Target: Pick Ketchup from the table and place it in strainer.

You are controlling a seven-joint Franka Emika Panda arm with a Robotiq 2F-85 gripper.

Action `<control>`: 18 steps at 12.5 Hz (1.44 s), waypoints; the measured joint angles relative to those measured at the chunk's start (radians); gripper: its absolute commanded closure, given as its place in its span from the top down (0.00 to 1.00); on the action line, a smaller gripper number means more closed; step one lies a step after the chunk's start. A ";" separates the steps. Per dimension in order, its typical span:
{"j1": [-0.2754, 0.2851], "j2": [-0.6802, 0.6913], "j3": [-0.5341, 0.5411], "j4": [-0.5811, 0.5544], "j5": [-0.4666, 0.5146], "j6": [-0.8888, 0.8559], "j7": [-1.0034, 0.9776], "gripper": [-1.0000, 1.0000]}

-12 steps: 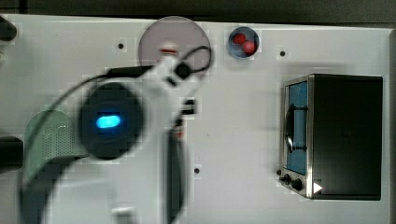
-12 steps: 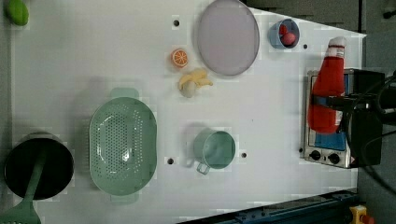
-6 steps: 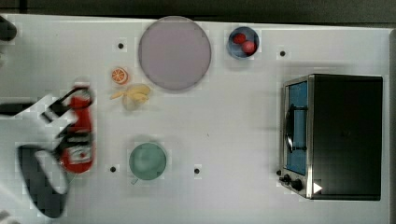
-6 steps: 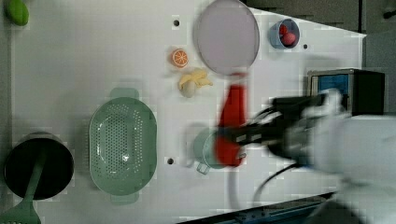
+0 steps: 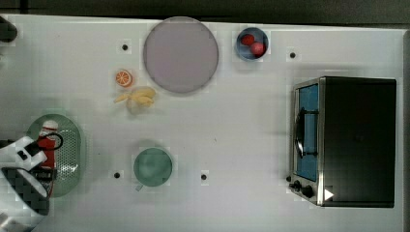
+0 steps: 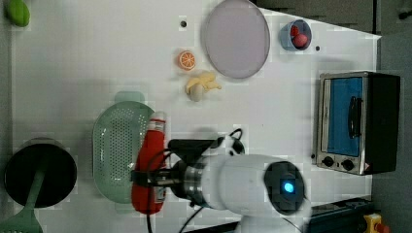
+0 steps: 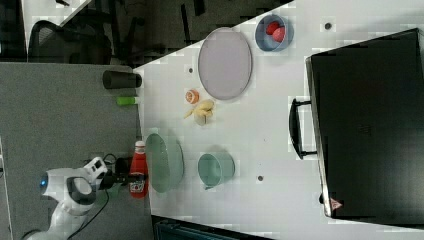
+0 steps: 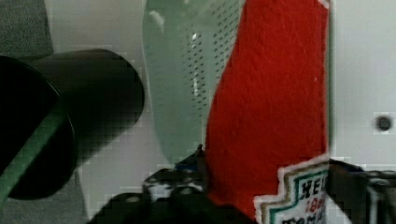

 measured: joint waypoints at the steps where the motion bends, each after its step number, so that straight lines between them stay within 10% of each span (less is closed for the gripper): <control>1: 0.000 0.039 0.001 -0.002 -0.005 0.033 0.026 1.00; 6: -0.027 0.003 -0.030 -0.006 -0.005 -0.056 0.088 1.00; 10: -0.138 -0.320 -0.071 0.014 -0.001 -0.375 0.085 1.00; 18: -0.268 -0.580 -0.546 0.137 -0.002 -0.539 0.068 1.00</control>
